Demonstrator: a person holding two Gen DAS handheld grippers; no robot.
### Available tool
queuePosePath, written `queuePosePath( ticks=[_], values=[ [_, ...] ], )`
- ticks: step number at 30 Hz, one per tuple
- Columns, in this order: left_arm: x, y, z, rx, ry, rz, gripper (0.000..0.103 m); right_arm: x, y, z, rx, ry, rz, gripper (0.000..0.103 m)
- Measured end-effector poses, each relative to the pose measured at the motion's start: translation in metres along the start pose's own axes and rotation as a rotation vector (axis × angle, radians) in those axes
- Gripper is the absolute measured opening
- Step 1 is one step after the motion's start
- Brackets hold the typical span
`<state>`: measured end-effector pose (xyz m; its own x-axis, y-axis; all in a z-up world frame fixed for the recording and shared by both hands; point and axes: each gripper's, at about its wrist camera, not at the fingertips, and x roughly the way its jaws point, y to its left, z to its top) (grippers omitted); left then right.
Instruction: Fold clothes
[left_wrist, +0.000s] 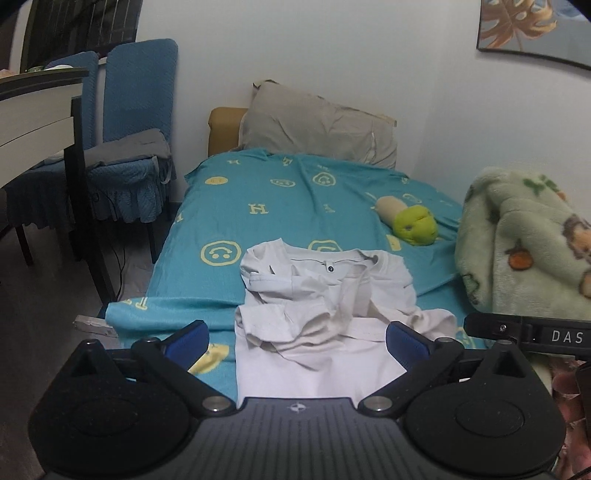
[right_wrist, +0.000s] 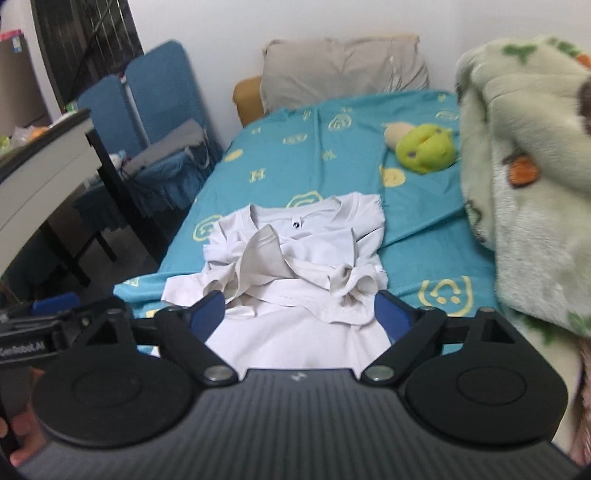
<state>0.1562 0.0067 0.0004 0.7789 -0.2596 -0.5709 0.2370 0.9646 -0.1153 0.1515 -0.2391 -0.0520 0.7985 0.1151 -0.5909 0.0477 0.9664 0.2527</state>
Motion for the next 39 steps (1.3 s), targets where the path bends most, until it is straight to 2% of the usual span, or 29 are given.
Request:
queuePosePath(
  ticks=[7, 9, 13, 15, 23, 28, 33, 37, 39],
  values=[
    [-0.033, 0.0, -0.034, 0.004, -0.042, 0.032, 0.103, -0.029, 0.012, -0.022, 0.025, -0.03, -0.008, 0.089],
    [-0.033, 0.002, -0.037, 0.021, -0.046, 0.028, 0.103, -0.027, 0.014, -0.023, 0.022, -0.044, -0.02, 0.089],
    [-0.026, 0.003, -0.041, 0.063, -0.064, 0.081, 0.103, -0.023, 0.017, -0.024, 0.016, -0.072, -0.043, 0.089],
    [-0.021, 0.004, -0.043, 0.059, -0.062, 0.078, 0.103, -0.021, 0.018, -0.025, 0.013, -0.086, -0.055, 0.089],
    [0.007, 0.005, -0.054, 0.018, 0.057, 0.07, 0.103, -0.017, 0.018, -0.026, 0.016, -0.112, -0.09, 0.089],
    [0.019, 0.013, -0.06, -0.085, 0.177, 0.041, 0.103, -0.015, 0.011, -0.026, 0.047, -0.08, -0.096, 0.089],
    [0.02, 0.025, -0.062, -0.285, 0.28, -0.087, 0.103, -0.013, -0.003, -0.029, 0.105, -0.027, -0.132, 0.089],
    [0.032, 0.035, -0.079, -0.489, 0.393, -0.218, 0.103, -0.01, -0.019, -0.03, 0.198, 0.012, -0.095, 0.089],
    [0.039, 0.037, -0.087, -0.519, 0.439, -0.217, 0.103, -0.01, -0.022, -0.031, 0.231, 0.024, -0.069, 0.089]
  ],
)
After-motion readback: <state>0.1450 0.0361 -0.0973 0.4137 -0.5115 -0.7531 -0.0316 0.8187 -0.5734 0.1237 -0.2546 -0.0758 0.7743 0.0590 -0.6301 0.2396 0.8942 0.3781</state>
